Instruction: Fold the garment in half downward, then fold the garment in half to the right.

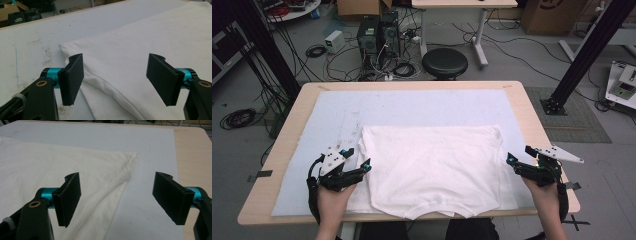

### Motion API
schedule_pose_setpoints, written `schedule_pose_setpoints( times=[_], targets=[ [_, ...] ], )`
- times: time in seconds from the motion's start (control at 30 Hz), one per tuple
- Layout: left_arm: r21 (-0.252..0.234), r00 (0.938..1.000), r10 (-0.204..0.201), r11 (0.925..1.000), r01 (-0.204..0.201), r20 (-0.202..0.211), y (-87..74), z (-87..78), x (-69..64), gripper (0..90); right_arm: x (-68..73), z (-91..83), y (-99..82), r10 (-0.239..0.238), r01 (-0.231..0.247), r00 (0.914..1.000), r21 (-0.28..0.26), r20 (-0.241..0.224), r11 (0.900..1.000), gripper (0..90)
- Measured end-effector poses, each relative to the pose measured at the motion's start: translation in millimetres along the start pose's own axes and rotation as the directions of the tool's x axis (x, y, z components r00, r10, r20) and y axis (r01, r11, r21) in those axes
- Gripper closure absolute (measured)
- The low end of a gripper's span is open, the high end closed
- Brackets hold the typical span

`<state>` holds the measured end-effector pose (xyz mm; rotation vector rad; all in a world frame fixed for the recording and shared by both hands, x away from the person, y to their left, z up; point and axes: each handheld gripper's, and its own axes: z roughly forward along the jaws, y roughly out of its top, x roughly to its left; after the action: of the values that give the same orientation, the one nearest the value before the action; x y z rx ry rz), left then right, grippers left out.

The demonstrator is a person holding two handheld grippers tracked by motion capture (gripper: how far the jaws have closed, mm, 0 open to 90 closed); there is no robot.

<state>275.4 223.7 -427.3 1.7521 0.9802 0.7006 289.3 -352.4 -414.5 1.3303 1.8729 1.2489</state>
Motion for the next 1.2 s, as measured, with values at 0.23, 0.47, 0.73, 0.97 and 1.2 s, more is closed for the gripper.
schedule_pose_setpoints(
  times=[0.23, 0.47, 0.73, 0.97, 1.2],
  targets=[
    [-0.001, 1.0000, -0.009, 1.0000, 0.009, -0.004, -0.3, -1.7, 2.6, 30.4, -1.7, -0.9, -0.4, 0.009, -0.009, 0.9999, 0.000, 0.006, 1.0000, 21.9],
    [-0.001, 1.0000, -0.005, 1.0000, 0.005, -0.003, -0.2, -1.8, 2.2, 30.4, -0.3, 0.2, -0.1, 0.004, -0.004, 1.0000, 0.002, 0.003, 1.0000, 21.9],
    [0.000, 0.9999, -0.012, 0.9999, 0.012, -0.005, 0.7, -3.0, 1.9, 30.4, -0.3, 0.3, 0.1, 0.008, -0.008, 1.0000, 0.002, 0.002, 1.0000, 21.9],
    [0.026, 0.9986, -0.047, 0.9985, 0.048, -0.023, 0.9, -2.9, 0.0, 30.4, -2.4, 0.0, -0.3, 0.012, -0.012, 0.9999, 0.004, 0.007, 0.9999, 21.9],
    [0.060, 0.9933, -0.111, 0.9918, 0.113, -0.034, -4.9, -12.5, -3.3, 31.0, -6.2, -1.8, 0.1, 0.022, -0.022, 0.9996, -0.002, 0.019, 0.9998, 22.0]
  ],
)
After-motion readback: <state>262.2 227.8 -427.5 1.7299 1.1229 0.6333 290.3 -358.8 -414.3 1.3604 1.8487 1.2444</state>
